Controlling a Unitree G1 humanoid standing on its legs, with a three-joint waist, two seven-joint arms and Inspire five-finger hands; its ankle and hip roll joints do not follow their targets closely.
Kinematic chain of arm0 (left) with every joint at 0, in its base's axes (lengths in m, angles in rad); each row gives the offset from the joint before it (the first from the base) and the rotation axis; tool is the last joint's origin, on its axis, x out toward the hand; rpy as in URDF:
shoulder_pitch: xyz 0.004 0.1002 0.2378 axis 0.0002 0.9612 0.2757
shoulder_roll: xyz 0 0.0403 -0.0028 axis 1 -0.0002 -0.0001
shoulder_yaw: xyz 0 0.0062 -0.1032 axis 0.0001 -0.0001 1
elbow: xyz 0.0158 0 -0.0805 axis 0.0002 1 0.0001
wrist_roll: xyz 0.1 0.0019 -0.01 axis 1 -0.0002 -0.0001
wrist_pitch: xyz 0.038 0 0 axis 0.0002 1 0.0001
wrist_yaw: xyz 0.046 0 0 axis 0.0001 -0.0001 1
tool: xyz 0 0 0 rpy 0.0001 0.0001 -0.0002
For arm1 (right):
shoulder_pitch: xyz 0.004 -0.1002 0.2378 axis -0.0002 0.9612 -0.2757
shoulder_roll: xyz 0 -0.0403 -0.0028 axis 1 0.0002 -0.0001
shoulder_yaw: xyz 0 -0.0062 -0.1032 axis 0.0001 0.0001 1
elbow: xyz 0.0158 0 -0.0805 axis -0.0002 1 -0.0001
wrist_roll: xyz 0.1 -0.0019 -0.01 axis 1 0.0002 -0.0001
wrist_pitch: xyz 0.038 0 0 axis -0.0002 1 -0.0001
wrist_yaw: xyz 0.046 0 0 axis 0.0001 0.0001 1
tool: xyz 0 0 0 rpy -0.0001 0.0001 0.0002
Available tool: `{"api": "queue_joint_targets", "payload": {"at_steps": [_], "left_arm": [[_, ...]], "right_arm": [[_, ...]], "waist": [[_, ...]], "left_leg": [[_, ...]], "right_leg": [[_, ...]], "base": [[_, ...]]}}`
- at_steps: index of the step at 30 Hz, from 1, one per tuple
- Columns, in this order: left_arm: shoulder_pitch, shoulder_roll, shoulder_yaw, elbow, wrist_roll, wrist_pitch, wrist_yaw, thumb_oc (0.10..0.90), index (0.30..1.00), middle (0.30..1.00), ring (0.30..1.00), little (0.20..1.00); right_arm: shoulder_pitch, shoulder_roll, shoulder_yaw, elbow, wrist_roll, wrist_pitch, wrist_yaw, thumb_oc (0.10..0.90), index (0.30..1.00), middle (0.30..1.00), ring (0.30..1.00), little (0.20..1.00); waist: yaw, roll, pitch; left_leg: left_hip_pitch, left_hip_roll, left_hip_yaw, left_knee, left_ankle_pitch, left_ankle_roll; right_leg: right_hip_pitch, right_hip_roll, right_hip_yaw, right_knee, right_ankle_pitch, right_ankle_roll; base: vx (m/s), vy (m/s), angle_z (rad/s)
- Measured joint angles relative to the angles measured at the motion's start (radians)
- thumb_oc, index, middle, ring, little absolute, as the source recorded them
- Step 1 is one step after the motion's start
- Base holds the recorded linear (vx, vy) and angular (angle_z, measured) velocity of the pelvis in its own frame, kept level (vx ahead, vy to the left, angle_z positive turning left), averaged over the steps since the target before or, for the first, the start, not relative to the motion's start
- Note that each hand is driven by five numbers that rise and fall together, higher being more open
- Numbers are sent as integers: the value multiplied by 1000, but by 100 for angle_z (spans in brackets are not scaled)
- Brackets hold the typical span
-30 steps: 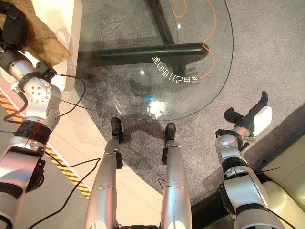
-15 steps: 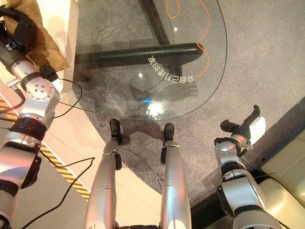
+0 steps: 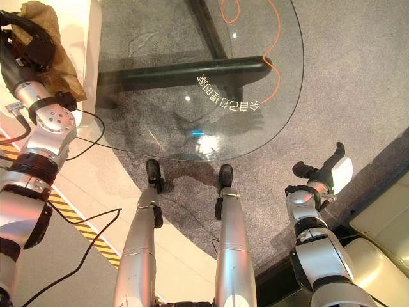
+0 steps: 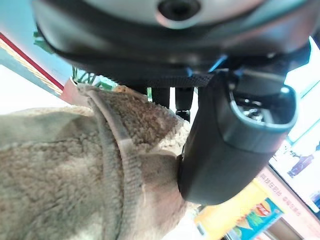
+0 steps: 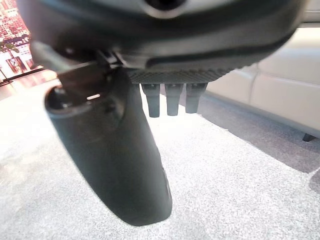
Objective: Wipe the table with a cloth and put it in the basket.
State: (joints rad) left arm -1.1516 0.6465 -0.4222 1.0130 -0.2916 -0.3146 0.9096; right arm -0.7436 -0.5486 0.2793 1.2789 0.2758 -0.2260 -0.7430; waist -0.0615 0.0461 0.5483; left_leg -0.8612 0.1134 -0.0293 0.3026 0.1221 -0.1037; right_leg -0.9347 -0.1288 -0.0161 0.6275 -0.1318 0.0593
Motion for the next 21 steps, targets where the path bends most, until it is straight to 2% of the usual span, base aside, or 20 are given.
{"api": "queue_joint_targets", "payload": {"at_steps": [14, 21], "left_arm": [[-4, 6, 0, 35, 24, 62, 25, 100, 300, 300, 300, 200], [-25, 34, 0, 76, 29, 67, 25, 100, 300, 300, 300, 200]], "right_arm": [[0, 0, 15, 0, 0, -1, 0, 800, 900, 900, 900, 900], [0, 0, 17, 0, -1, -3, 0, 800, 900, 900, 900, 900]], "waist": [[-1, -3, 0], [-1, -28, 0]], "left_leg": [[-2, 1, 0, -3, 0, 0], [-15, 4, 3, -3, 0, 0]], "right_leg": [[-3, 1, 0, -2, 0, 0], [-19, 4, 2, -1, 1, -1]], "base": [[0, 0, 0], [1, 4, 0]]}}
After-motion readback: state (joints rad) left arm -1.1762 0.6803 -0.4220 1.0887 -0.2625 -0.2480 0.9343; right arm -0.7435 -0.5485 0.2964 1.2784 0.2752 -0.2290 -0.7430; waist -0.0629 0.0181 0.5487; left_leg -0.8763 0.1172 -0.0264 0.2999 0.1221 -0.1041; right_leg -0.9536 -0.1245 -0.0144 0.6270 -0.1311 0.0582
